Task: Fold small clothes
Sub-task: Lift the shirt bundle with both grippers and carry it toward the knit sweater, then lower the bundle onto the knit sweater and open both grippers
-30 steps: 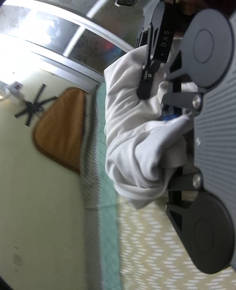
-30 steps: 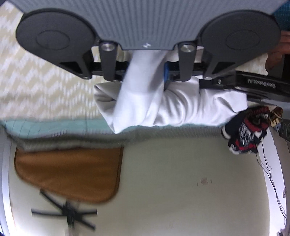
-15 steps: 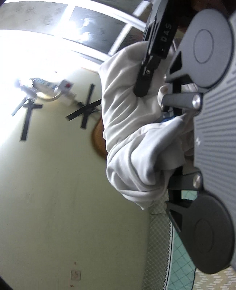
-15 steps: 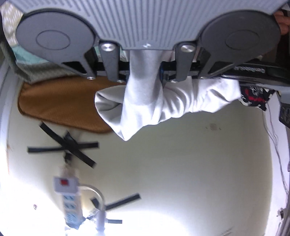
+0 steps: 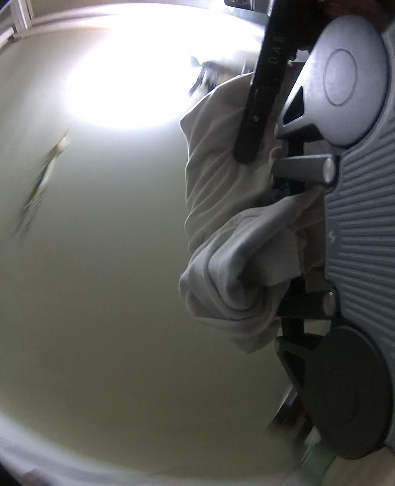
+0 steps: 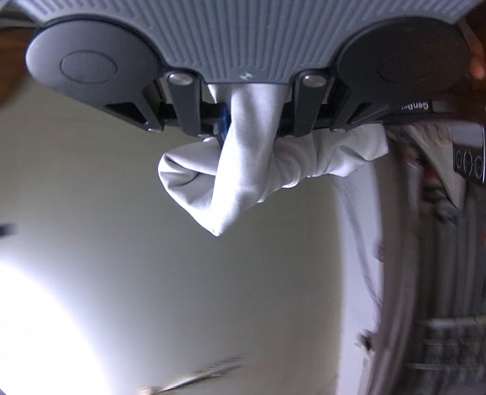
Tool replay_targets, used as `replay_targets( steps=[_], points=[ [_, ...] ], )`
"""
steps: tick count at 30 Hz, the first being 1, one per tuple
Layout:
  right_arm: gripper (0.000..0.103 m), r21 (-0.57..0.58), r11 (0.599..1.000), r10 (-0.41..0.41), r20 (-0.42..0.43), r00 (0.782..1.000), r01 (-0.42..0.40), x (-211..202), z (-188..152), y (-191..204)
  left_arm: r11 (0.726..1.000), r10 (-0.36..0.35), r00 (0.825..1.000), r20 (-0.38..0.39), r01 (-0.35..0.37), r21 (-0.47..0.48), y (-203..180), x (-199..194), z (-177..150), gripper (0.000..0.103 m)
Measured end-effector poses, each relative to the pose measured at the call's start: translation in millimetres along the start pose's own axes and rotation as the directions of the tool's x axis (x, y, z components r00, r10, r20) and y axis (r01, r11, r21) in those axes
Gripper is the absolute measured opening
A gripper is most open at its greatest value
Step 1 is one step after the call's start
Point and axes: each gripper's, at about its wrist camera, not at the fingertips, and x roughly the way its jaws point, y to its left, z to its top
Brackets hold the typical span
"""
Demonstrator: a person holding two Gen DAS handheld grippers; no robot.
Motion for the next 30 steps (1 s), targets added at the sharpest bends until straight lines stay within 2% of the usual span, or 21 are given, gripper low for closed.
replay_targets(
  steps=[4,6,7,8,9,10,11,12,13,14,15,18,19,20,22,24,26,30],
  points=[
    [0.025,0.147,0.979,0.143,-0.005,0.990,-0.140,79,-2,21,0.990,0.136,0.991,0.009,-0.136,0.040,54,-5,16,0.037],
    [0.025,0.225,0.959,0.186,-0.044,0.982,-0.172,118,-18,23,0.982,0.191,0.981,-0.031,-0.190,0.018,87,13,5,0.039],
    [0.025,0.251,0.954,0.190,-0.075,0.979,-0.166,141,-32,23,0.978,0.208,0.975,-0.075,-0.210,-0.010,108,30,-7,0.039],
    [0.026,0.279,0.950,0.178,-0.117,0.977,-0.139,163,-50,22,0.974,0.219,0.968,-0.123,-0.225,-0.039,127,47,-20,0.040],
    [0.026,0.314,0.944,0.164,-0.174,0.971,-0.103,188,-71,17,0.965,0.237,0.953,-0.188,-0.253,-0.068,147,70,-37,0.040],
    [0.026,0.337,0.940,0.137,-0.261,0.955,-0.042,216,-97,11,0.953,0.255,0.932,-0.257,-0.286,-0.094,167,91,-54,0.039],
    [0.028,0.342,0.939,0.093,-0.340,0.936,0.031,238,-122,6,0.937,0.279,0.901,-0.333,-0.331,-0.112,185,116,-74,0.039],
    [0.028,0.355,0.929,0.052,-0.410,0.911,0.106,258,-148,-2,0.935,0.281,0.898,-0.339,-0.336,-0.116,198,132,-92,0.043],
    [0.028,0.382,0.916,0.039,-0.381,0.924,0.119,261,-163,-9,0.940,0.300,0.913,-0.275,-0.333,-0.081,197,133,-99,0.043],
    [0.028,0.404,0.908,0.047,-0.361,0.931,0.111,262,-164,-13,0.939,0.323,0.913,-0.248,-0.341,-0.034,192,134,-100,0.044],
    [0.028,0.410,0.903,0.043,-0.374,0.927,0.123,264,-160,-13,0.935,0.338,0.907,-0.252,-0.353,-0.017,188,137,-99,0.044],
    [0.032,0.317,0.937,-0.001,-0.419,0.908,0.147,267,-147,-1,0.931,0.357,0.902,-0.243,-0.365,0.013,182,134,-102,0.049],
    [0.040,0.295,0.944,-0.007,-0.425,0.905,0.146,263,-143,6,0.932,0.356,0.904,-0.235,-0.361,0.026,180,130,-102,0.052],
    [0.056,0.290,0.948,0.000,-0.420,0.907,0.134,256,-141,8,0.932,0.359,0.904,-0.232,-0.361,0.034,179,125,-102,0.053],
    [0.073,0.278,0.953,-0.011,-0.369,0.929,0.121,232,-140,14,0.927,0.369,0.898,-0.241,-0.374,0.027,177,113,-101,0.060],
    [0.075,0.254,0.959,-0.040,-0.320,0.947,0.126,209,-140,20,0.914,0.396,0.886,-0.241,-0.406,0.012,171,98,-99,0.065],
    [0.075,0.238,0.963,-0.052,-0.297,0.953,0.127,185,-140,25,0.900,0.426,0.877,-0.223,-0.437,0.001,165,78,-100,0.069],
    [0.079,0.195,0.969,-0.097,-0.256,0.962,0.150,135,-144,40,0.884,0.452,0.874,-0.180,-0.466,-0.041,139,26,-110,0.078]
  ],
)
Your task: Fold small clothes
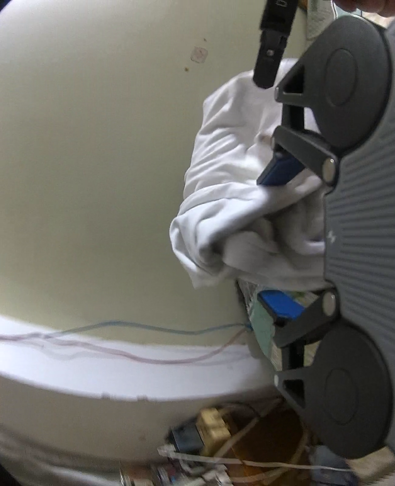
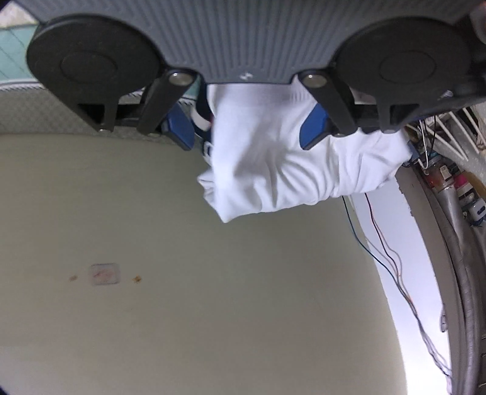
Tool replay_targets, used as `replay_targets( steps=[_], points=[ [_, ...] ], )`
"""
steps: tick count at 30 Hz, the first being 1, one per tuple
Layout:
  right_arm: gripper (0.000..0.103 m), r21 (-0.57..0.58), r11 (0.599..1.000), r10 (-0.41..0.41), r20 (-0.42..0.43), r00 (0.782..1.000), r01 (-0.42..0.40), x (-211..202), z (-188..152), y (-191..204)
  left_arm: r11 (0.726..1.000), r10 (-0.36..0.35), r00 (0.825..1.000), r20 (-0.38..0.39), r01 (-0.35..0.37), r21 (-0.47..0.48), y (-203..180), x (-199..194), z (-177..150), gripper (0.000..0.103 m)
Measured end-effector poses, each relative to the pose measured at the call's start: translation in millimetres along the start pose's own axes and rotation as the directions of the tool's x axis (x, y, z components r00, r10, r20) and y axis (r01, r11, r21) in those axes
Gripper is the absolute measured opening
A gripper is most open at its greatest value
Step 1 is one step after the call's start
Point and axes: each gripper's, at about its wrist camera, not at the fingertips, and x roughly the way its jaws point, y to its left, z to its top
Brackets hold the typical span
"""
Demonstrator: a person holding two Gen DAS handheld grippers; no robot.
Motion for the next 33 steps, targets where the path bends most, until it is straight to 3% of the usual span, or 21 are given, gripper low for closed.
replay_targets(
  steps=[5,8,10,15,21,27,33],
  points=[
    [0.083,-0.035,0.999,-0.021,-0.020,1.000,0.020,-50,-43,-9,0.993,0.115,0.993,0.004,-0.115,0.038,-24,-45,-42,0.089],
    [0.083,-0.067,0.997,-0.050,-0.058,0.997,0.046,-64,-66,-20,0.969,0.230,0.973,-0.012,-0.228,0.094,-50,-58,-71,0.096],
    [0.083,-0.077,0.995,-0.066,-0.092,0.994,0.059,-63,-81,-24,0.958,0.270,0.962,-0.023,-0.267,0.106,-61,-61,-95,0.099],
    [0.085,-0.100,0.992,-0.083,-0.114,0.990,0.072,-108,-123,-41,0.965,0.254,0.966,-0.055,-0.250,0.080,-98,-79,-129,0.103],
    [0.088,-0.143,0.987,-0.085,-0.065,0.994,0.075,-137,-148,-55,0.935,0.313,0.950,-0.009,-0.306,0.181,-134,-97,-151,0.103],
    [0.090,-0.184,0.982,-0.055,-0.034,0.998,0.047,-144,-152,-52,0.933,0.342,0.937,-0.076,-0.329,0.145,-135,-99,-160,0.103],
    [0.091,-0.205,0.978,-0.042,-0.053,0.998,0.030,-144,-155,-48,0.923,0.376,0.923,-0.087,-0.365,0.121,-131,-99,-159,0.103]
  ],
)
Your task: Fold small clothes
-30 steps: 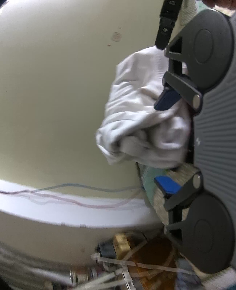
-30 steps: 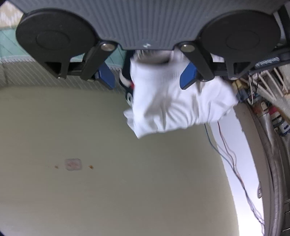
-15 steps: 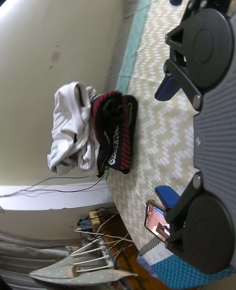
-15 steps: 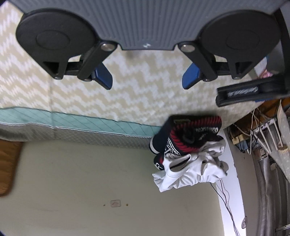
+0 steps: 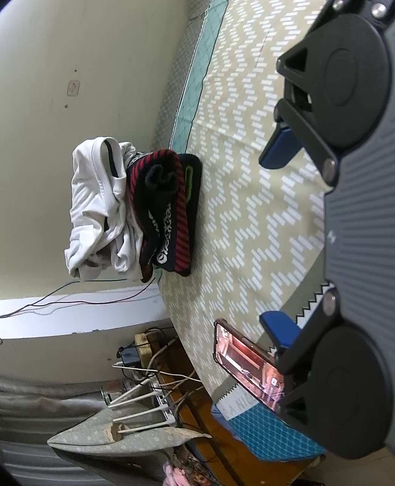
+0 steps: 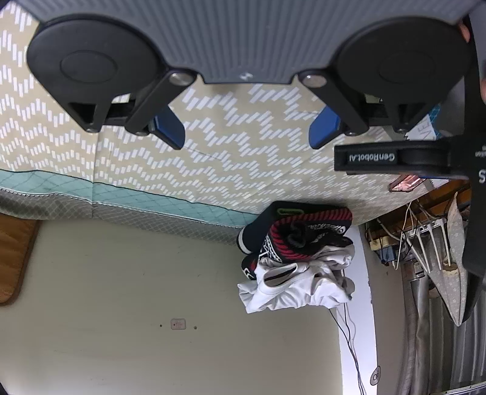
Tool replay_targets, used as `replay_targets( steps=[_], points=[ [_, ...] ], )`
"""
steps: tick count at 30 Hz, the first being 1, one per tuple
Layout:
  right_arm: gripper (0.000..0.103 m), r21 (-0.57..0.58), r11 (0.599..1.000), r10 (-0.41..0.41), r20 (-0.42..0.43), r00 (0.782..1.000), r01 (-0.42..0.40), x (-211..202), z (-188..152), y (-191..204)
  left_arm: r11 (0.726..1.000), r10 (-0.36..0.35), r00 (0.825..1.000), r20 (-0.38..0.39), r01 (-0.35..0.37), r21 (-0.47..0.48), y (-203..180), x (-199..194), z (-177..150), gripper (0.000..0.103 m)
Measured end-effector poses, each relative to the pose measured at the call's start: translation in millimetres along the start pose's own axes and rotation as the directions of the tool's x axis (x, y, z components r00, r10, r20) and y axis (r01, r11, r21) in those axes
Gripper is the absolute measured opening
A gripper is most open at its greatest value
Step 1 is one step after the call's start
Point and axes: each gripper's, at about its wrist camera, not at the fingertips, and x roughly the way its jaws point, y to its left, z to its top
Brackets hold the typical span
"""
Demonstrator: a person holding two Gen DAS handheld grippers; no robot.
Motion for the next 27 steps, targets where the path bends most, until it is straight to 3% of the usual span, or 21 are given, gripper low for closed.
replay_targets(
  steps=[6,13,24,27],
  points=[
    [0.091,0.028,1.000,0.000,0.000,1.000,0.000,0,1,-3,0.998,0.060,0.998,-0.019,-0.059,0.034,-5,1,-1,0.103],
    [0.091,0.072,0.997,-0.007,-0.003,1.000,0.007,0,1,-11,0.993,0.101,0.995,0.024,-0.102,0.054,-4,-7,2,0.103],
    [0.091,0.092,0.996,0.003,0.003,1.000,-0.003,-3,2,-13,0.994,0.087,0.993,0.080,-0.092,0.060,2,-26,8,0.103],
    [0.091,0.099,0.995,0.004,0.010,1.000,-0.005,-5,3,-14,0.988,0.118,0.989,0.093,-0.127,0.087,-2,-28,9,0.103]
  ],
)
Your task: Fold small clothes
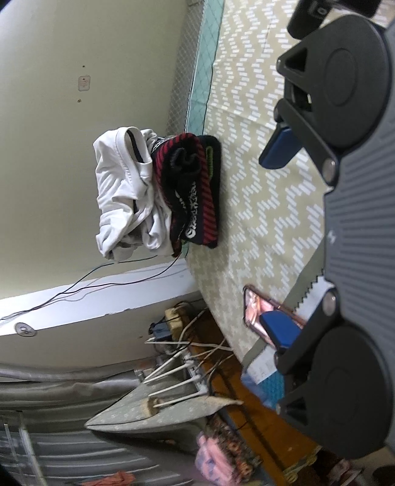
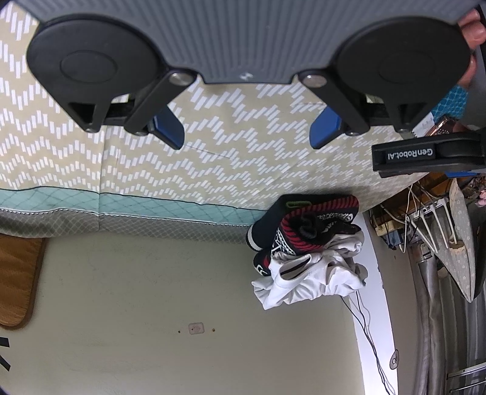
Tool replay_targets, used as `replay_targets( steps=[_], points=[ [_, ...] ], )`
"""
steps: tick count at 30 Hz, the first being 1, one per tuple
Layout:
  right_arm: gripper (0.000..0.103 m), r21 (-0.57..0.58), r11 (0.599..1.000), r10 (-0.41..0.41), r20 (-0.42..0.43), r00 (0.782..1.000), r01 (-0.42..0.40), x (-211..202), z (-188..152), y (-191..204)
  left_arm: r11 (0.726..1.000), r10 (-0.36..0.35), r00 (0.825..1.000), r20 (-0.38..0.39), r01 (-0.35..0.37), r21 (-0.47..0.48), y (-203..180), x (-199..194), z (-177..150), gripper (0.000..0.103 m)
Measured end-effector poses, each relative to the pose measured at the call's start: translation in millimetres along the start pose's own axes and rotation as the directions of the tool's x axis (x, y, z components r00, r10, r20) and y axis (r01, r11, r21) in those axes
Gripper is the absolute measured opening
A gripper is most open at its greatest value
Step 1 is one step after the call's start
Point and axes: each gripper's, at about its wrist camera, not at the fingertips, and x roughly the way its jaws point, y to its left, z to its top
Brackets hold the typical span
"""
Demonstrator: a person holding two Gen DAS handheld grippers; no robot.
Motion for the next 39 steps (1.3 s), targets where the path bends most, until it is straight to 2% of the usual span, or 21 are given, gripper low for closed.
replay_targets(
  steps=[3,11,27,39],
  points=[
    [0.091,0.009,1.000,0.003,0.001,1.000,-0.003,-1,0,-1,0.998,0.039,0.999,0.006,-0.040,0.038,-5,-2,1,0.103],
    [0.091,0.016,1.000,0.003,0.004,1.000,-0.003,-2,1,-1,0.999,0.012,1.000,-0.004,-0.012,0.045,-5,-5,2,0.103],
    [0.091,0.021,1.000,0.004,0.004,1.000,-0.004,-3,2,-2,0.999,-0.024,0.997,-0.075,0.027,0.044,-6,4,1,0.103],
    [0.091,0.025,1.000,0.005,0.003,1.000,-0.005,-2,2,-3,0.998,-0.019,0.995,-0.097,0.024,0.052,-9,9,-4,0.103]
  ],
)
